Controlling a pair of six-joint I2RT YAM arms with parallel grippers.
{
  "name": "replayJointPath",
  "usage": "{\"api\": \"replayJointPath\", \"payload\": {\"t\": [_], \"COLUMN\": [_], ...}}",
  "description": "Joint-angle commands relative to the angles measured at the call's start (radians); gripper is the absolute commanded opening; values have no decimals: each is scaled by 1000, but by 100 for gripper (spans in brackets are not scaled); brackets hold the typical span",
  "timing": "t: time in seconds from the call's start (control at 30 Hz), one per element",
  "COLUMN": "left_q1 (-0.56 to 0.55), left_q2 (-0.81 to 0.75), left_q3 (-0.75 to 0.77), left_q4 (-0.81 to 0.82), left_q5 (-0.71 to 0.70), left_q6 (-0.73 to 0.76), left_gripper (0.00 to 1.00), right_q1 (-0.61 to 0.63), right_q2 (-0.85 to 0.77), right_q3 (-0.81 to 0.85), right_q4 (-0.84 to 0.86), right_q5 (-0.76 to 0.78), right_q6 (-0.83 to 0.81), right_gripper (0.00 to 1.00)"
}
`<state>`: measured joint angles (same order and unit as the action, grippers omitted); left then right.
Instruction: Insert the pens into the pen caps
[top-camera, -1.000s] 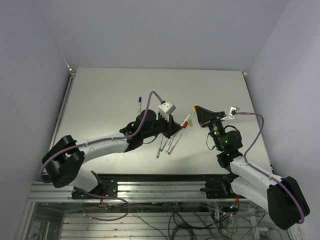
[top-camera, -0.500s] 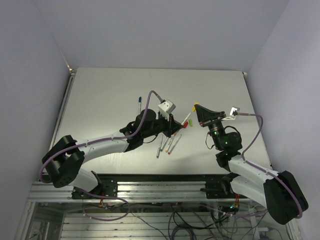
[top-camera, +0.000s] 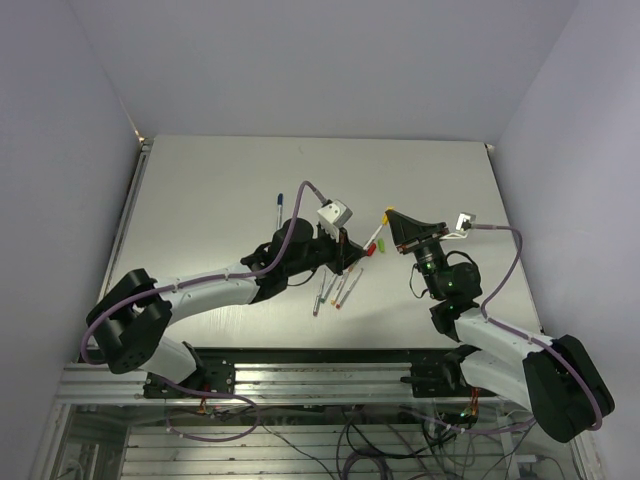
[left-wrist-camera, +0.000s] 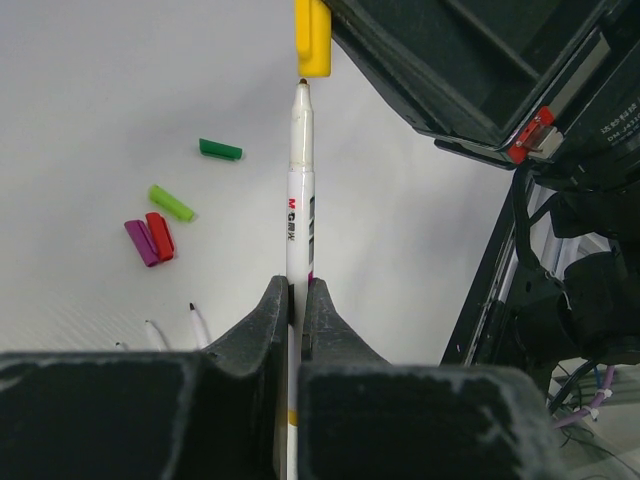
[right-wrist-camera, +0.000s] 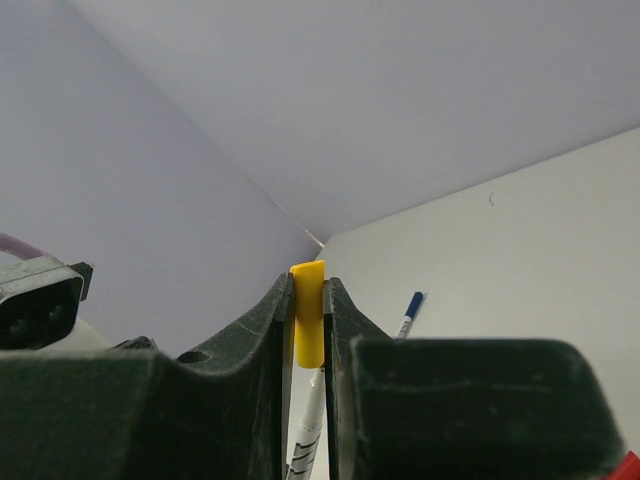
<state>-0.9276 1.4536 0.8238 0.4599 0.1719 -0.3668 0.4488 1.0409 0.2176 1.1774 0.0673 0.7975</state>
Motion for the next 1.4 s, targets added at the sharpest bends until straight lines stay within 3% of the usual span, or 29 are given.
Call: {"api": "replayJointPath", "payload": {"t": [0.0,1.1,1.37], "left_q1": [-10,-9,-9], "left_q2": [11,-21,-9], "left_q3": [39,10,12], "left_q4": [56,58,74], "left_q5": [-3,15,12], "left_q6": [7,17,10], "left_gripper": [7,7,7], "right_q1": [1,1,2], "right_q2": [0,-33,-11], "right_q3": [5,18,5], "right_q4": [24,-7,22], "right_q5": [-11,29,8], "right_q6": [0,-112,-60], "right_gripper": [0,0,0]}}
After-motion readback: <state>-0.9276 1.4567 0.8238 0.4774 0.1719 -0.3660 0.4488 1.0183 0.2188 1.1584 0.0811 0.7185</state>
